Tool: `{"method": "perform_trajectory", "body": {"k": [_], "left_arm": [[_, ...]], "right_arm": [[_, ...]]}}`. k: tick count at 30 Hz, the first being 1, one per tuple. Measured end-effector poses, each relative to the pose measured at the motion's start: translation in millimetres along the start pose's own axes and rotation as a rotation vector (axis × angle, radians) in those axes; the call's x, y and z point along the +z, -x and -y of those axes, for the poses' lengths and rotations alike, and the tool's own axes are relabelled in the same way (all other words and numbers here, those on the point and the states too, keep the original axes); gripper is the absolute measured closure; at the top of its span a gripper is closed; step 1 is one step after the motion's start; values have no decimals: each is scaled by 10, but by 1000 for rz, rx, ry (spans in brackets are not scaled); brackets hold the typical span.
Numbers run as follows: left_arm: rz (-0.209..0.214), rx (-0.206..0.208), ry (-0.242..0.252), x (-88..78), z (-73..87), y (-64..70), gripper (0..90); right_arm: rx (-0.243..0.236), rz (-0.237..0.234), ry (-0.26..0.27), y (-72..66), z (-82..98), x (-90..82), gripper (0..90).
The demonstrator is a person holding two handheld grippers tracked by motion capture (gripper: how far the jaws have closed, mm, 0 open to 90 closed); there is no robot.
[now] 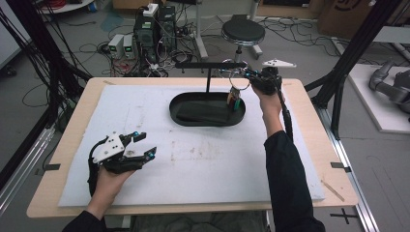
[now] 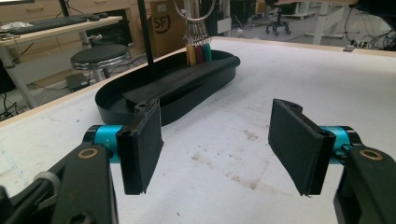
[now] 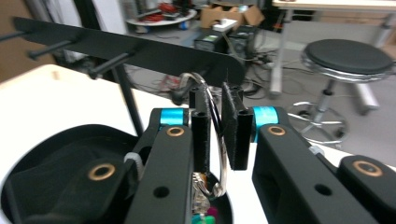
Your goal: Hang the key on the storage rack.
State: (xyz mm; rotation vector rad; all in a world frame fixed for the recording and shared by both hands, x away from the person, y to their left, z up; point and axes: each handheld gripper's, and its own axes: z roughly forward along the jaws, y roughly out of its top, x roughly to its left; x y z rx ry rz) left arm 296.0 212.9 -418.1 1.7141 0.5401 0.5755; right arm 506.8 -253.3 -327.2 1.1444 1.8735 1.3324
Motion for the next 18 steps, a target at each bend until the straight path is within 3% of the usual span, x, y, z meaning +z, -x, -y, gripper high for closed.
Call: {"method": "perform_trajectory", "body": {"k": [5, 9, 16, 18], "left_arm": [[2, 1, 0, 7, 1, 1, 349], [-4, 4, -7, 11, -1, -3, 349], [-21, 9, -21, 19, -8, -14, 342], [-24, 8, -19, 23, -12, -13, 341]], "right_arm": [[26, 30, -1, 44, 3, -31, 776], [31, 33, 0, 58, -7, -86, 634], [-80, 22, -60, 35, -43, -301, 516], [-89, -9, -71, 19, -62, -390, 488]]}}
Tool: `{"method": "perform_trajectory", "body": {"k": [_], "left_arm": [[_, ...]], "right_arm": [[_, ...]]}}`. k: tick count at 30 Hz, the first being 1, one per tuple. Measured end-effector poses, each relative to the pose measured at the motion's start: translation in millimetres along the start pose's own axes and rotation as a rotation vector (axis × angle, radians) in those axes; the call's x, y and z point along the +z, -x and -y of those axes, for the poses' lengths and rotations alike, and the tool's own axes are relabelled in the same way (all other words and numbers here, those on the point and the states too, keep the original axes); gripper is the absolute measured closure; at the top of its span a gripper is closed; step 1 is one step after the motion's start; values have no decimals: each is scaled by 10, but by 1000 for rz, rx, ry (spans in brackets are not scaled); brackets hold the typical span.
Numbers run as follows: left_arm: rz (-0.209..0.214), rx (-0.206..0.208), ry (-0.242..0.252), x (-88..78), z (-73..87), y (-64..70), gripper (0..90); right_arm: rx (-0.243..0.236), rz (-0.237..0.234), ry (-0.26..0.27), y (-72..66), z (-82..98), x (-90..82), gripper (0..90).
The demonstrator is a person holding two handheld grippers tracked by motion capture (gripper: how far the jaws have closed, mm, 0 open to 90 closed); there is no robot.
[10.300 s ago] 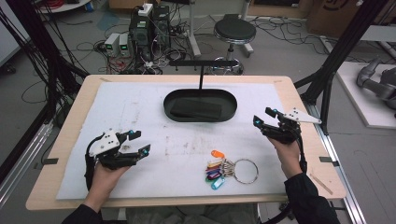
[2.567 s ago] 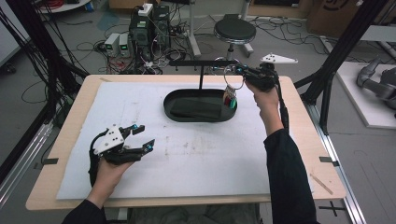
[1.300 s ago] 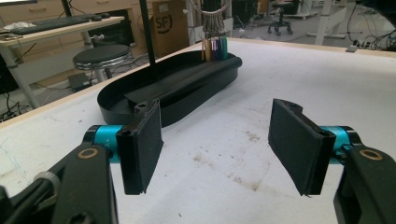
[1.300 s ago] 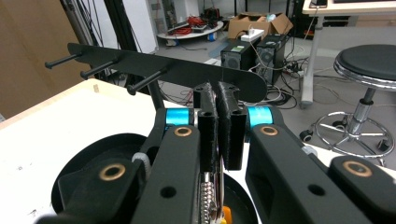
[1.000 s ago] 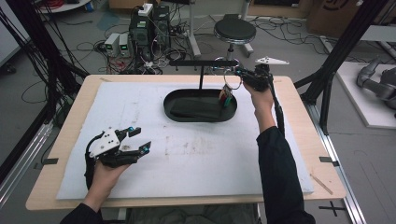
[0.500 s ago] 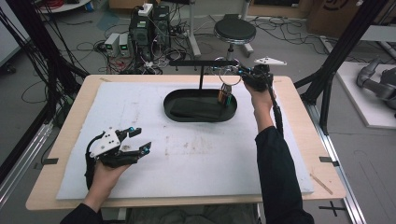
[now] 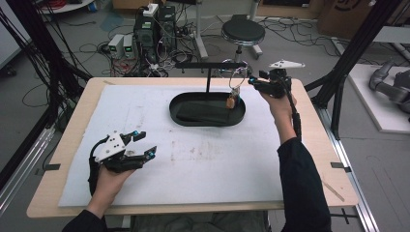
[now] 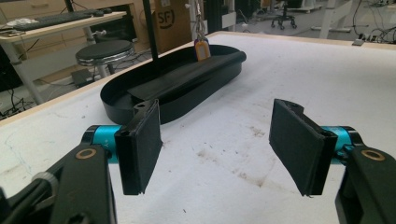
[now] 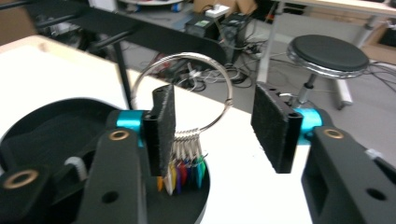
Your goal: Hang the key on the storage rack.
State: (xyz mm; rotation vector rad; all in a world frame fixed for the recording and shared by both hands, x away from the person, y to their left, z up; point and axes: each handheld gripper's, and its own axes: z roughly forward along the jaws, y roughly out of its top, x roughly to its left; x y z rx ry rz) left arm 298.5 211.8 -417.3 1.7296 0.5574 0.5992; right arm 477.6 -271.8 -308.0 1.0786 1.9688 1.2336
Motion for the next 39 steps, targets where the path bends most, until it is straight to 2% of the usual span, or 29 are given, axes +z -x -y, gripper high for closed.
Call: {"method": "perform_trajectory", "body": {"k": [2, 5, 9, 12, 17, 19, 22, 26, 32, 35, 39], "left_arm": [[-3, 7, -5, 5, -6, -1, 338], [-11, 8, -16, 7, 17, 11, 334], [-19, 2, -28, 1, 39, 15, 334], [-30, 8, -26, -21, 21, 33, 332], [-46, 28, -30, -32, -4, 54, 332], [-74, 32, -50, -22, -9, 48, 332], [-98, 3, -56, -21, 3, 27, 315], [-107, 13, -53, -47, -20, 43, 306], [-122, 25, -41, -60, -52, 50, 297], [-131, 16, -46, -62, -40, 44, 276], [-134, 23, -43, -82, -44, 54, 273]], "right_arm": [[2, -31, -1, -23, -9, -99, 460], [-18, -61, 47, -82, 30, -275, 466], [9, -117, 35, -118, 88, -461, 406], [12, -147, 98, -182, 190, -624, 415], [5, -176, 132, -290, 389, -834, 387], [-12, -173, 145, -317, 494, -899, 387], [-16, -179, 151, -333, 671, -977, 381], [22, -197, 151, -320, 922, -1043, 342], [48, -201, 135, -307, 1261, -1082, 279], [79, -192, 110, -286, 1369, -1061, 224], [88, -184, 81, -279, 1464, -1022, 217]]}}
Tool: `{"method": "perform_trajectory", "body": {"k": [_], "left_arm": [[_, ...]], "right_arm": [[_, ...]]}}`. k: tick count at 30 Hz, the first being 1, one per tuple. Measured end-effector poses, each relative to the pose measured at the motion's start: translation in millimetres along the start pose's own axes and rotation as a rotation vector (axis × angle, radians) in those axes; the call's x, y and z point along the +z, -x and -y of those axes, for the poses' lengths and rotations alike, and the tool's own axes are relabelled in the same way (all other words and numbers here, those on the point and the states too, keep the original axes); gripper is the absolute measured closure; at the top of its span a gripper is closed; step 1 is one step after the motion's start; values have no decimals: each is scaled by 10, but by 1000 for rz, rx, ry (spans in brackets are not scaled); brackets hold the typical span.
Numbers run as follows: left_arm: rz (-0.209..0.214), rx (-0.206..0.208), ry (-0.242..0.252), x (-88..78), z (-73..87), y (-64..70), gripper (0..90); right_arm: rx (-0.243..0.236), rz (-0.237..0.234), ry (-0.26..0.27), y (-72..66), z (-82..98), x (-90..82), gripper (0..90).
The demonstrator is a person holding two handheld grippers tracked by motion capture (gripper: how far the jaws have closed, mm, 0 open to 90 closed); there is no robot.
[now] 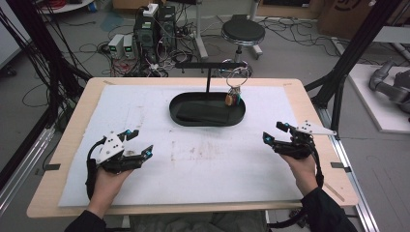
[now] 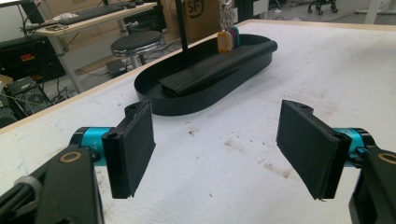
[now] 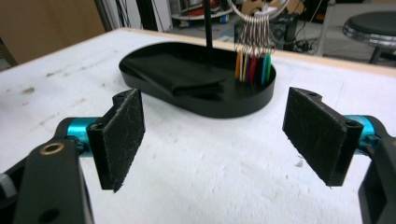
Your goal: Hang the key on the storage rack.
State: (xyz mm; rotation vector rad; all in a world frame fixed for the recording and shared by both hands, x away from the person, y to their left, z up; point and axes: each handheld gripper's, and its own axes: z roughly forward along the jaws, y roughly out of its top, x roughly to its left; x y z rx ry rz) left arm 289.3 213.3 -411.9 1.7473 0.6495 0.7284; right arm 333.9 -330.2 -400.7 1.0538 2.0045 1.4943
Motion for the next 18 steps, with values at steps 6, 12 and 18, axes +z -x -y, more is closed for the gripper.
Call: {"method": "perform_trajectory", "body": {"k": [6, 12, 18], "left_arm": [[0, 2, -4, -25, 5, 8, 271], [-2, -4, 2, -21, 11, -11, 271], [3, -1, -8, -11, 25, -17, 271]], "right_arm": [[-40, 25, -54, -64, 25, 79, 216], [-79, 30, -72, -142, 31, 99, 216], [-59, 33, -66, -94, 46, 95, 216]]}}
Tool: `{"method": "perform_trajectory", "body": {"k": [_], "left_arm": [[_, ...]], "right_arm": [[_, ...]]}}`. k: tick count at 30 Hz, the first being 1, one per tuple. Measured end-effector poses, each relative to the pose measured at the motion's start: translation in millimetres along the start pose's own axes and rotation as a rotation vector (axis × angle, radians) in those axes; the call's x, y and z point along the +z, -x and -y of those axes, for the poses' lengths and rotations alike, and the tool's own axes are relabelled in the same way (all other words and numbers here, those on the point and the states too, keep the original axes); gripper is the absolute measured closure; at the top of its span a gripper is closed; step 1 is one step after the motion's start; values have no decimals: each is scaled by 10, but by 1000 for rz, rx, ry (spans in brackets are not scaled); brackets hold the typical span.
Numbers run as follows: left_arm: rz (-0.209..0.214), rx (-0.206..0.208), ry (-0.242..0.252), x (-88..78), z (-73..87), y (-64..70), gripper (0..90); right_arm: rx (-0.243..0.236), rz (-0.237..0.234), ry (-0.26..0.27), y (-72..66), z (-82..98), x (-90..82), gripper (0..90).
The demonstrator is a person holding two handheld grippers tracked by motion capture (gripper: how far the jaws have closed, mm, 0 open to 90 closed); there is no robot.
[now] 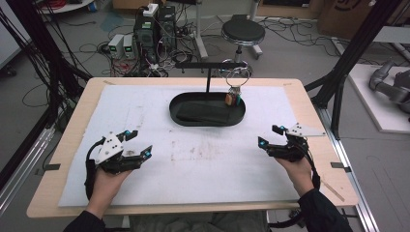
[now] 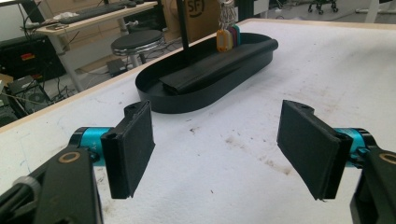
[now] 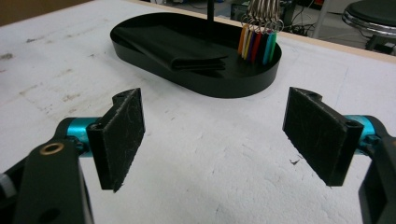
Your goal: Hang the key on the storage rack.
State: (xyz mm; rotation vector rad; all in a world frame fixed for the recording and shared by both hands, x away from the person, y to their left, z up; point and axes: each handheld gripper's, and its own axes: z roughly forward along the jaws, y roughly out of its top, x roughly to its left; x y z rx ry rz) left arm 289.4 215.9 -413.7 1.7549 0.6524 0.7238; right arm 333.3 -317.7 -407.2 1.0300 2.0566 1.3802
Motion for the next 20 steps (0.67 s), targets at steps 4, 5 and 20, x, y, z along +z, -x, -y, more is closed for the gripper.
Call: {"method": "perform_trajectory", "body": {"k": [4, 5, 20], "left_arm": [[-4, 0, 2, -13, -1, 2, 271], [-4, -1, 2, -14, -1, 1, 271], [7, -11, -4, 28, -11, 3, 269]], "right_arm": [[24, -3, -7, 33, 22, 2, 216], [20, -5, -4, 43, 23, 4, 216], [4, -4, -22, 78, 60, -1, 216]]}}
